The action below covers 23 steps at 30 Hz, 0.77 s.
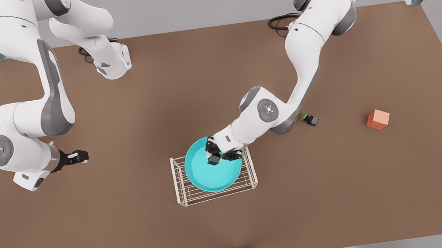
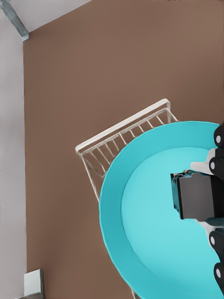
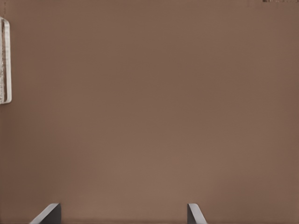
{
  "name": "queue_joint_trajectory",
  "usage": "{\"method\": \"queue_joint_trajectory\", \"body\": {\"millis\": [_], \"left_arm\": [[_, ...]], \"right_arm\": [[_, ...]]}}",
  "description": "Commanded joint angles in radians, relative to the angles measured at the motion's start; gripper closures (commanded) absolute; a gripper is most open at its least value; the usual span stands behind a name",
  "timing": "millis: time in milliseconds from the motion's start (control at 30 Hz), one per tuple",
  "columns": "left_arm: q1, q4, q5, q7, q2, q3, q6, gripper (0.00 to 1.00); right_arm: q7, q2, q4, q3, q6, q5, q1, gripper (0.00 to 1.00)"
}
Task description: Place the plate on the shelf with right arm and place the red button switch in the plate with left arm
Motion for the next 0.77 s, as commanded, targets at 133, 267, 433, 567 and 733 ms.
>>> {"method": "queue_joint_trajectory", "body": {"millis": [133,267,433,567,733], "left_arm": [[-0.001,0.011,0.058,-0.691,0.016,0.007,0.14,0.0],[0.134,0.004,0.319,-0.199,-0.13,-0.016,-0.484,0.0],[0.364,0.002,0.28,0.066,-0.361,0.056,-0.928,0.0],[0.318,-0.289,0.048,0.22,-0.647,0.337,-0.769,0.0],[0.318,-0.272,0.035,0.22,-0.622,0.332,-0.759,0.0]], "right_arm": [[-0.047,0.001,0.0,-0.003,0.0,0.003,-0.002,0.0],[-0.048,0.001,0.0,-0.003,0.005,0.028,-0.002,0.0],[-0.048,0.001,0.0,-0.003,0.005,0.028,-0.002,0.0],[-0.048,0.004,-0.001,-0.003,0.006,0.028,-0.002,0.0],[-0.048,0.011,0.0,-0.003,0.008,0.029,-0.002,0.0]]}}
